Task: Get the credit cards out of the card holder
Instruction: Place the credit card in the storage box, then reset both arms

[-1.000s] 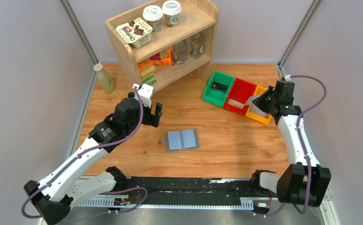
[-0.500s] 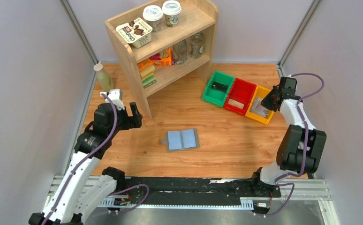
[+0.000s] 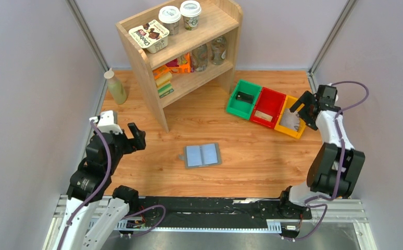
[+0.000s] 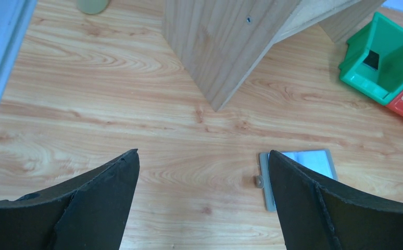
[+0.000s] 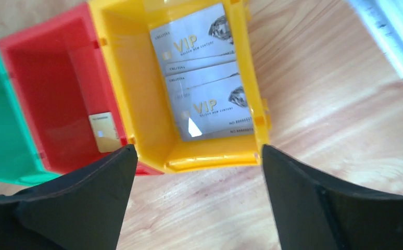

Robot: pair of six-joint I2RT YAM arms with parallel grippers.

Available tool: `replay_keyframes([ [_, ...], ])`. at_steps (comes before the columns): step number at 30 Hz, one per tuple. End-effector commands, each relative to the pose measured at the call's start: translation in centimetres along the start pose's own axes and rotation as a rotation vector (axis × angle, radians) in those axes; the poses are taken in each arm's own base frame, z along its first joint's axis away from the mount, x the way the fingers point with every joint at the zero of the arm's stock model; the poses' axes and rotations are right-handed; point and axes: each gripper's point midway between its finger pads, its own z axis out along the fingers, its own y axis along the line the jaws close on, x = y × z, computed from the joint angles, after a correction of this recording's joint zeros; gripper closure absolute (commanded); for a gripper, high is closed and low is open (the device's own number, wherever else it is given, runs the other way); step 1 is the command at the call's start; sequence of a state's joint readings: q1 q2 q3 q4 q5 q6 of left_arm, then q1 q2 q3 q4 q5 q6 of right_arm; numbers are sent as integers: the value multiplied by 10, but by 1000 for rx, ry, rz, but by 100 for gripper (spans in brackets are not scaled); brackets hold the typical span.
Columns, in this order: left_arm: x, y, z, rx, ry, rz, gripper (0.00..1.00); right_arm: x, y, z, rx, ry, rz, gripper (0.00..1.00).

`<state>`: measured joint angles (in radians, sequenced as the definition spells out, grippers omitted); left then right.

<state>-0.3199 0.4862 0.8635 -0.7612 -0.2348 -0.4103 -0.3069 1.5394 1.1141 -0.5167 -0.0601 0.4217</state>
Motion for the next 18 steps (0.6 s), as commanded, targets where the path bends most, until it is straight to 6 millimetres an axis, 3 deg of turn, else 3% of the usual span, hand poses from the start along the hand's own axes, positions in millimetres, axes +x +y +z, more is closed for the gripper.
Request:
replay_keyframes([
  [1, -24, 15, -23, -62, -107, -12, 0, -53, -4, -80, 81, -248, 4, 4],
  [7, -46, 28, -43, -118, -185, 4, 0, -69, 8, -153, 12, -389, 11, 0],
  [11, -57, 34, -53, -144, -223, 14, 0, -77, 25, -211, -106, -530, -31, 0],
  [18, -83, 36, -70, -158, -295, 37, 0, -69, 50, -294, -286, -748, -134, 0],
])
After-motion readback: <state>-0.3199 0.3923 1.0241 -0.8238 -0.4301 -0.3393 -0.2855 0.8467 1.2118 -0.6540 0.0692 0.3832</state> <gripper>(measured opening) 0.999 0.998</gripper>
